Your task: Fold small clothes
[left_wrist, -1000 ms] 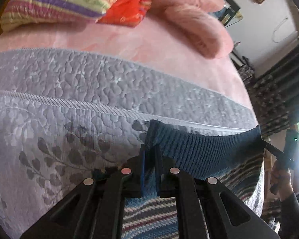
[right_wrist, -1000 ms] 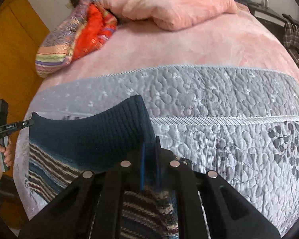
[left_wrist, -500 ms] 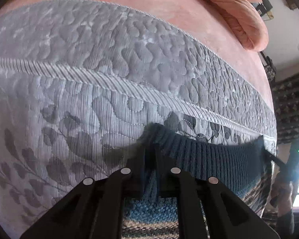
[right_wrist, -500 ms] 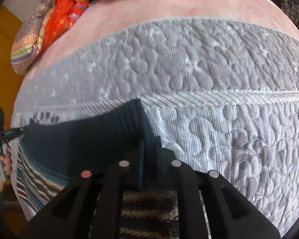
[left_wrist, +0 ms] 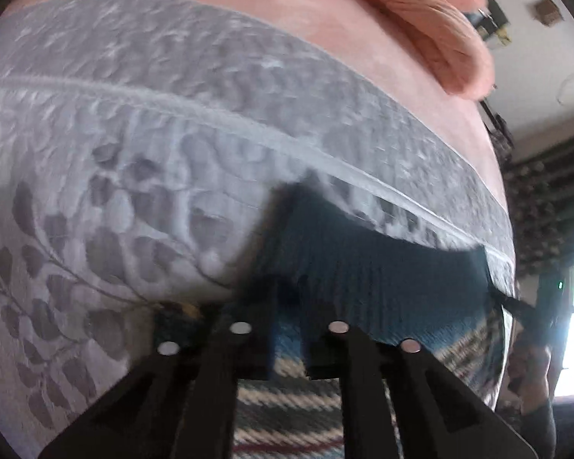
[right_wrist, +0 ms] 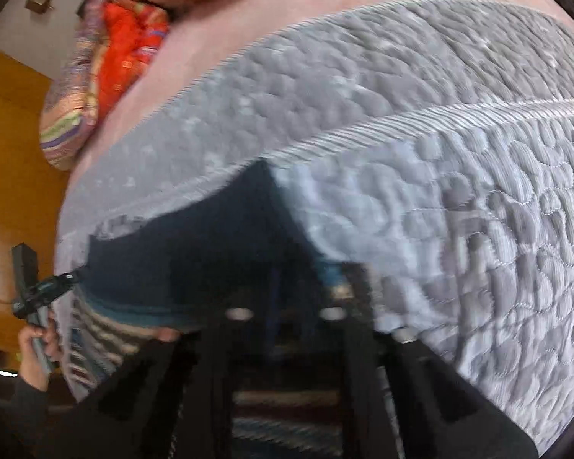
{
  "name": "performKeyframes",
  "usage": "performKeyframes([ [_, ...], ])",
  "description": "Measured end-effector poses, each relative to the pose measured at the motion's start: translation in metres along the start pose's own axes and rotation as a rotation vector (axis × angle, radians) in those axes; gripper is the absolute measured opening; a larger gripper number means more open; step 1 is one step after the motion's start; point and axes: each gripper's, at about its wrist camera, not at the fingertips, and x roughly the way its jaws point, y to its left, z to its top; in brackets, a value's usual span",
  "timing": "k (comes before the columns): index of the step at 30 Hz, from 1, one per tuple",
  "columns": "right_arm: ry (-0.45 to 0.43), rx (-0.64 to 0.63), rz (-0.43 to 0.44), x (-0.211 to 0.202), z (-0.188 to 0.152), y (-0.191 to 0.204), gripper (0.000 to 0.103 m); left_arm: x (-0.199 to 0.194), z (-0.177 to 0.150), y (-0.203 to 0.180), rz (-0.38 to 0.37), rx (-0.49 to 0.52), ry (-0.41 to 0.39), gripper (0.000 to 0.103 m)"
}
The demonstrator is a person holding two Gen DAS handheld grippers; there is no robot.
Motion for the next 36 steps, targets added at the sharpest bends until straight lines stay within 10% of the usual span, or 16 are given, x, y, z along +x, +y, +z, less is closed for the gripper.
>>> performKeyframes([
  [8,-0.017,-0.063,0.139,-0.035,-0.030,0.031,0.007,-0.056,-0.031,-0.032,-0.180,0.109,-0.052,0.010],
  [16,0.016,-0.041,0.086,-0.011,-0.050,0.035,0.009,-0.028,-0.056,-0.006,-0.015,0.089,-0.013,0.005],
  [21,0.040,-0.173,0.242,-0.035,-0.103,0.088,0.008,-0.072,-0.108,-0.038,-0.220,0.182,-0.040,0.008],
  [26,0.107,-0.187,0.220,0.010,-0.146,0.106,0.001,-0.036,-0.147,-0.039,-0.057,0.226,0.012,0.003],
  [36,0.077,-0.148,0.251,-0.031,-0.168,0.085,0.007,-0.062,-0.194,-0.039,-0.244,0.241,-0.006,0.014],
])
